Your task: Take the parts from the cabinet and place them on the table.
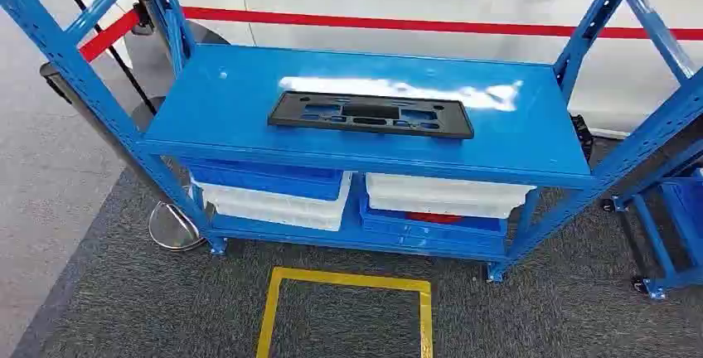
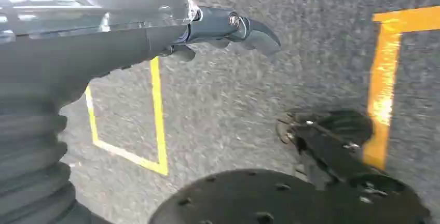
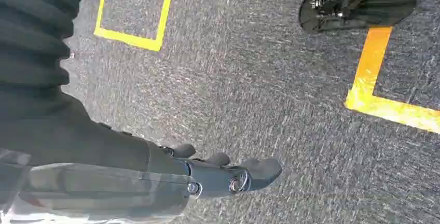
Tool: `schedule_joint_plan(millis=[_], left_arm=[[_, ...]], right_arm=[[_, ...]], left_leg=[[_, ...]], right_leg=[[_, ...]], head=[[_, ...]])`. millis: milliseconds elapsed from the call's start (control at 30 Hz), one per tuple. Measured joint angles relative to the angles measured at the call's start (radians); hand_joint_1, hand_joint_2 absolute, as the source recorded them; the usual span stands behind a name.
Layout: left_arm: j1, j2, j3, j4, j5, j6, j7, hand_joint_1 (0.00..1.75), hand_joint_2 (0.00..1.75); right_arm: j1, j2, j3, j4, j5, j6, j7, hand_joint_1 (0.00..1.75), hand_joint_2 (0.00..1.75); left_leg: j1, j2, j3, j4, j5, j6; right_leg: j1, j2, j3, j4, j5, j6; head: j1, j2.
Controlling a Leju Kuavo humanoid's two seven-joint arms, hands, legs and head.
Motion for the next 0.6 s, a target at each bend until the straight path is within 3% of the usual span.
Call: schedule_joint_plan(millis=[133,167,600], left_arm=[[-0.013,-0.004,-0.088,0.016,0.054,0.038,0.005,0.00,0.00],[-0.018,-0.006,-0.113,0.023,0.069,0.049,0.009,0.00,1.75],[-0.100,-0.020,-0.399,0.084,0.248,0.181,0.019,0.00,1.75]], right_arm=[[-0.013,0.013,-0.058,0.011,0.083,-0.019,0.000,0.00,0.00],[-0.016,0.017,-0.073,0.015,0.108,-0.025,-0.001,0.00,0.00],[-0.055,0.061,-0.253,0.059,0.398,-0.112,-0.006,0.00,0.00]], left_leg=[[-0.001,0.000,0.000,0.000,0.000,0.000],[-0.001,0.000,0.000,0.000,0.000,0.000],[-0.003,-0.001,0.000,0.000,0.002,0.004]], right_leg=[[0.000,0.000,0.000,0.000,0.000,0.001],[0.000,0.000,0.000,0.000,0.001,0.001],[-0.002,-0.001,0.001,0.000,0.002,0.003]], head=[[0.000,0.000],[0.000,0.000],[0.000,0.000]])
